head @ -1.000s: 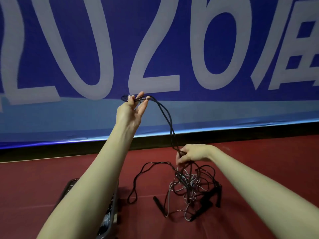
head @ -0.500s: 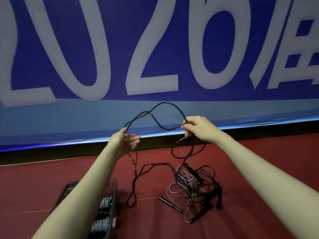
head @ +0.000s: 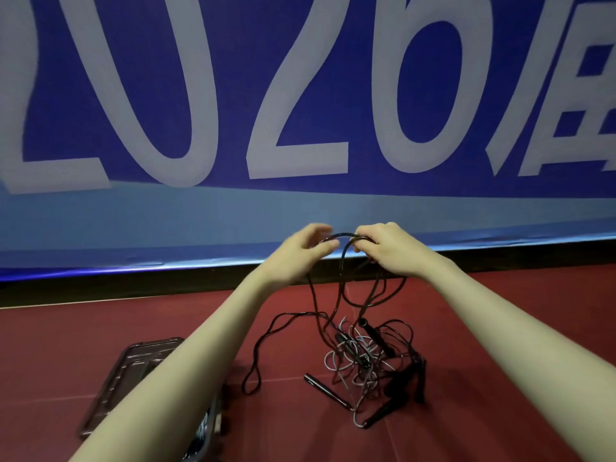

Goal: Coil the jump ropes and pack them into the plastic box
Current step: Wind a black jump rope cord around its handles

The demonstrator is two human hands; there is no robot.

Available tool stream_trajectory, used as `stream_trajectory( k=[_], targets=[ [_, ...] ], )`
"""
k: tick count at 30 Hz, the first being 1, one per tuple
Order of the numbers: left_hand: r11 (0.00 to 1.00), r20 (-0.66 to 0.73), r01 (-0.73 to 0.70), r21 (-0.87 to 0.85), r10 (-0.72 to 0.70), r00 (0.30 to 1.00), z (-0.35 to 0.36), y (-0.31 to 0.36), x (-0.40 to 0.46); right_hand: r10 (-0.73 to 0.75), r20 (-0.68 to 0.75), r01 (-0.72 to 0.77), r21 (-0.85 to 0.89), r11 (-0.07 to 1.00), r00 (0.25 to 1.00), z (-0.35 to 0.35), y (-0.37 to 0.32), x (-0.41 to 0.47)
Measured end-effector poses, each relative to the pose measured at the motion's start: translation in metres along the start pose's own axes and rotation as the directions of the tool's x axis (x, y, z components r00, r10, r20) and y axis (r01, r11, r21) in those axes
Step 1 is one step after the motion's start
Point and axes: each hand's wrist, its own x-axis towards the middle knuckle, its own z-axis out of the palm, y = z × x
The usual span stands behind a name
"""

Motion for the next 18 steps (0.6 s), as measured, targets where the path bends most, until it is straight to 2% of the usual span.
stream_trajectory(
  k=[4, 9, 10, 12, 14, 18],
  targets=[
    [0.977, 0.112, 0.098, -0.192, -0.077, 0.991, 0.02, 0.0, -0.005, -0.006, -0.027, 0.006, -0.002, 1.0, 1.0, 0.0, 0.003, -0.002],
    [0.999, 0.042, 0.025, -0.04, -0.023, 0.999, 0.014, 0.009, -0.004, -0.008, 0.014, 0.008, 0.035, 0.999, 1.0, 0.0, 0.01, -0.006],
    [0.999, 0.031, 0.002, -0.046, -0.001, 1.0, 0.012, 0.011, -0.003, -0.011, 0.042, 0.01, 0.027, 1.0, 0.999, 0.002, 0.011, -0.007],
    [0.983, 0.016, -0.023, -0.18, 0.026, 1.0, 0.01, 0.015, -0.002, -0.003, 0.107, -0.001, 0.039, 0.999, 0.994, 0.005, 0.013, -0.007],
    [0.943, -0.02, -0.041, -0.33, 0.036, 0.999, 0.008, 0.02, -0.001, 0.024, 0.156, -0.047, 0.142, 0.989, 0.987, 0.008, 0.016, -0.008],
    [0.883, -0.178, -0.075, -0.464, -0.011, 0.984, 0.007, 0.018, 0.004, -0.007, 0.194, -0.079, 0.432, 0.899, 0.981, 0.01, 0.022, -0.009]
  ],
)
